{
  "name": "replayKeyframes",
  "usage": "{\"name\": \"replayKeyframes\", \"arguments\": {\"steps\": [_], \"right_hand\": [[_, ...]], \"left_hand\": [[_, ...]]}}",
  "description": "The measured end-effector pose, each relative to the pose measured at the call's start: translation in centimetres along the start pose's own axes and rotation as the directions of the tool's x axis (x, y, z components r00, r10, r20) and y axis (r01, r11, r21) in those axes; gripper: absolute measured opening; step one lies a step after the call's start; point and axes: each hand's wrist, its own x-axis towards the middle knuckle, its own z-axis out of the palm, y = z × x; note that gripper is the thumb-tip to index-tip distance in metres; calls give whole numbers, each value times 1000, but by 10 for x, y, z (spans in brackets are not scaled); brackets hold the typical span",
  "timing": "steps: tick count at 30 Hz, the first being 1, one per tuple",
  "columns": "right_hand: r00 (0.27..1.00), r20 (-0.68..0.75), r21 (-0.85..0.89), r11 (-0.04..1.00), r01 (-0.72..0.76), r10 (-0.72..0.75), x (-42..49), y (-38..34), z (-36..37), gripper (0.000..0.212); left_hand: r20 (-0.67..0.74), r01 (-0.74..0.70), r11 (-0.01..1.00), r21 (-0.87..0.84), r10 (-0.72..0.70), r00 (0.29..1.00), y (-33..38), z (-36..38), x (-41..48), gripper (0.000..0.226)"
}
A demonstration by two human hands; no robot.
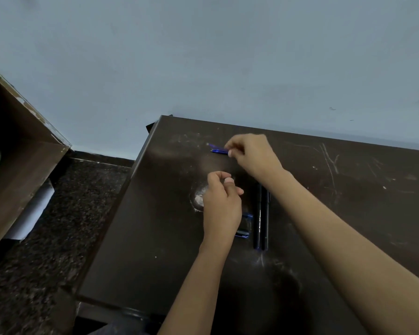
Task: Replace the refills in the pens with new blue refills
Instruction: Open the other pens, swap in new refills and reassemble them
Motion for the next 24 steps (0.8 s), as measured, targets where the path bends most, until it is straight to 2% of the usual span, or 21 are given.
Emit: {"name": "replayKeyframes", "arguments": {"steps": [2,4,12,16,24], "right_hand": [[999,32,-172,984,36,-31,-2,10,14,14],[999,25,-220,974,49,-44,-2,17,21,11],[997,-54,-213,976,35,-48,11,29,29,12],[992,-108,-227,973,43,-70,15,31,29,20],[998,-55,-223,974,27,-40,23,29,27,21]], "left_hand": [[0,16,1000,25,-16,1000,0,0,0,9],[-2,21,999,50,-21,1000,0,0,0,9],[24,35,999,20,-35,999,1,1,0,7],[25,45,999,12,-45,999,1,0,-1,7],[41,60,998,19,-61,997,2,0,-1,9]]}}
